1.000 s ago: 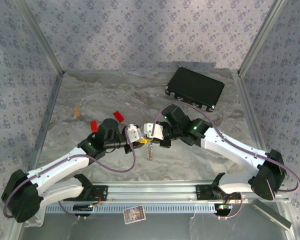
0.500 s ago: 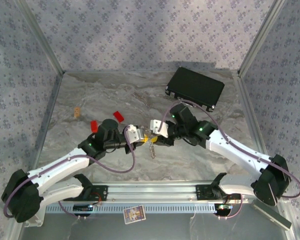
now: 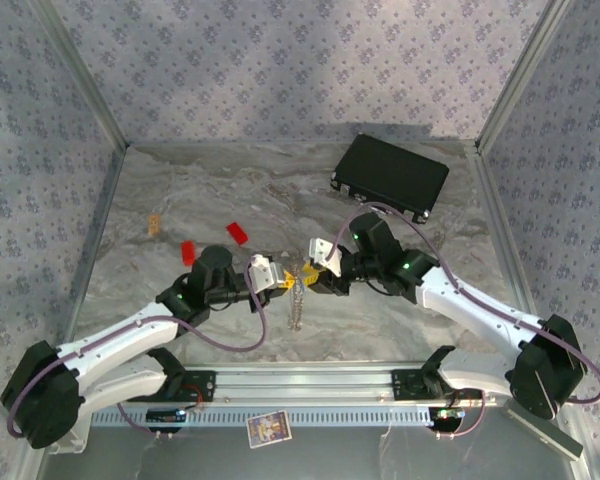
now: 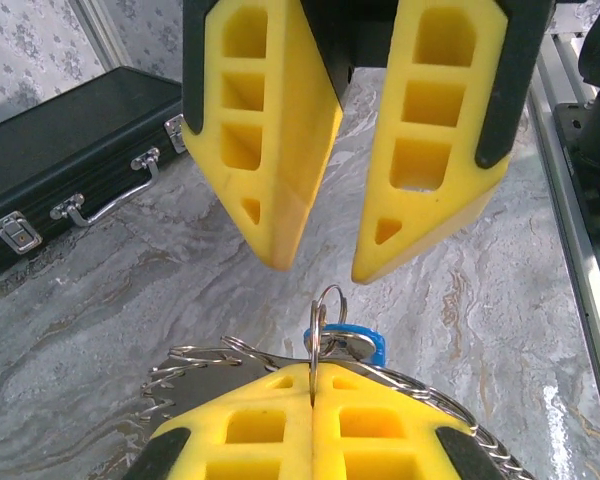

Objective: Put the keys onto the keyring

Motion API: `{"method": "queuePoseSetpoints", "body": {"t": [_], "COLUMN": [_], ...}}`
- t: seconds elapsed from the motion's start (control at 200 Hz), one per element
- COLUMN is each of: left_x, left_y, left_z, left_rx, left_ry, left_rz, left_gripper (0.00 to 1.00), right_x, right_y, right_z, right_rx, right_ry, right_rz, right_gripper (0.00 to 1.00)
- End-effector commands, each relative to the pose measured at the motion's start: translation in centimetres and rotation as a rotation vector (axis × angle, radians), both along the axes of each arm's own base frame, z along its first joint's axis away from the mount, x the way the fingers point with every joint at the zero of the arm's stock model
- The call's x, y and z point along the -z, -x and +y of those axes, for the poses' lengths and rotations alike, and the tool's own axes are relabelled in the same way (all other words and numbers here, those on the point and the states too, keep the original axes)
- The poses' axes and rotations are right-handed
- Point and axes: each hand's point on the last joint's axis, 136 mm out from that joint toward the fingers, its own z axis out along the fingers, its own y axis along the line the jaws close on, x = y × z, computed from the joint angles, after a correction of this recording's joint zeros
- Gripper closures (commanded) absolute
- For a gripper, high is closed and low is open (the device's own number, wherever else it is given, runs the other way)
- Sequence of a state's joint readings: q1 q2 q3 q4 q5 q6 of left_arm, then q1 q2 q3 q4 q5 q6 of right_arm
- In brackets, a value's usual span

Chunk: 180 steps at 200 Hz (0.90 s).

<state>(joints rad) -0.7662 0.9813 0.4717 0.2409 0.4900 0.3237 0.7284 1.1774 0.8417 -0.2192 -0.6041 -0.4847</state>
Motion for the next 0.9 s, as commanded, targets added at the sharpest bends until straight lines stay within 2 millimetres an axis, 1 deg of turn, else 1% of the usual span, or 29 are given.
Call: {"method": "queuePoseSetpoints", "body": {"t": [0.0,0.055,0.24,0.51,0.65,0.894], "left_x": [-2.4,-2.3,-2.4,-2.4,-2.5,-2.5], "left_y": [0.4,0.4,0.4,0.5,0.7,0.8], "left_z": [-0.5,-0.5,-0.5,-0.5,-0.6,-0.5], "left_rx": [0.03,0.031,0.031,0.037,0.05,0.059], "left_ry": [0.074,0.074,0.075,0.071,0.074,0.072], "left_rz": [-0.049,-0.047,-0.051,-0.053,-0.057,-0.062], "left_gripper": [1.0,1.0,1.0,1.0,1.0,1.0], "right_x": [0.1,0.3,0.7,0.8,1.5,2.2], "right_y": [0.4,0.5,0.1,-0.4,-1.1,-0.7], "right_z": [0.1,0.2,0.2,0.0,-0.1,0.1], "right_rx": [-0.016,-0.023,-0.01,0.012,0.034,0.011], "right_ry": [-0.013,-0.008,0.009,0.019,0.046,0.065], "right_rz": [0.046,0.063,0.072,0.064,0.065,0.089], "right_gripper": [0.72,0.72,0.79,1.0,1.0,1.0]}}
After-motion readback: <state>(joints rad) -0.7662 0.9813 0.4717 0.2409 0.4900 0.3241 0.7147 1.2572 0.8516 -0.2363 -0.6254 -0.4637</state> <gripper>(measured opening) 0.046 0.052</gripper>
